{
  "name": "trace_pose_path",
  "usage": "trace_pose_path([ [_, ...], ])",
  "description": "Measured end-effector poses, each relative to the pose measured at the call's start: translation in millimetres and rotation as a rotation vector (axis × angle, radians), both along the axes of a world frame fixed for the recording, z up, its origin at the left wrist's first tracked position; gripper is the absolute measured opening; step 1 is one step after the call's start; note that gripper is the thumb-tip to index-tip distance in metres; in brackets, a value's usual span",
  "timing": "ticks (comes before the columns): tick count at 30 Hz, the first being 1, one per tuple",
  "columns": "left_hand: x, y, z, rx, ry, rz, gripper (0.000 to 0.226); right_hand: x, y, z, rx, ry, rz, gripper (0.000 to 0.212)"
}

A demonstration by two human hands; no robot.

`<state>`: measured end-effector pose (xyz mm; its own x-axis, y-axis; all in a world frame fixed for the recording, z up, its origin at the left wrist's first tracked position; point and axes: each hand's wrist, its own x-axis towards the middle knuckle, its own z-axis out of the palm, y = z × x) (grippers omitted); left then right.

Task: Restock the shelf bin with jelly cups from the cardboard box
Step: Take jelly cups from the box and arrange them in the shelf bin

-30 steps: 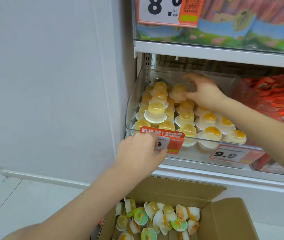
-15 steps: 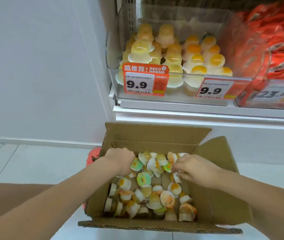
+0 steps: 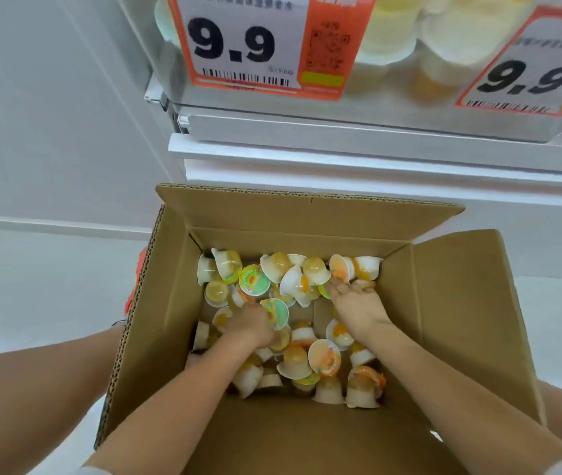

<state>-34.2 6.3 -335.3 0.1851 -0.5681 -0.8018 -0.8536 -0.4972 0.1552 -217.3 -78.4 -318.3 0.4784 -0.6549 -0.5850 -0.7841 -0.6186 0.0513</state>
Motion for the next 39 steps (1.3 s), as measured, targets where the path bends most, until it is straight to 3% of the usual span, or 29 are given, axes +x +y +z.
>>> trace_pose_path([
  [4,-27,-3,-25,-0.053,-0.103,0.324,0.068,4,13,-23,-0.047,0.013,-0.073,0.077],
  [7,-40,-4,-28,-0.225,-0.078,0.589,0.067,5,20,-28,-0.114,-0.046,-0.147,0.081],
  [9,-42,-6,-24,-0.287,-0.072,0.641,0.065,7,18,-27,-0.134,-0.091,-0.169,0.082],
  [17,-22,2,-7,-0.304,0.097,0.497,0.067,11,5,-20,-0.105,-0.206,-0.191,0.07],
  [21,-13,4,22,-0.322,0.213,0.401,0.057,0,2,-5,-0.071,-0.199,-0.024,0.064],
  [24,-8,3,58,-0.324,0.36,0.361,0.046,-8,9,15,0.014,-0.252,-0.077,0.064],
  [27,-3,1,107,-0.256,0.572,0.449,0.037,-11,13,50,0.192,-0.454,-0.347,0.054],
  [32,10,0,203,-0.229,0.802,0.467,0.055,-7,7,153,0.354,-0.916,-0.608,0.033],
  [34,14,3,239,-0.33,0.774,0.365,0.06,-5,5,201,0.383,-1.067,-0.667,0.031],
  [36,16,5,270,-0.49,0.585,0.164,0.066,-6,7,248,0.426,-1.19,-0.705,0.032],
  [39,11,8,310,-0.741,0.377,-0.026,0.082,-9,13,311,0.347,-1.328,-0.568,0.035],
])
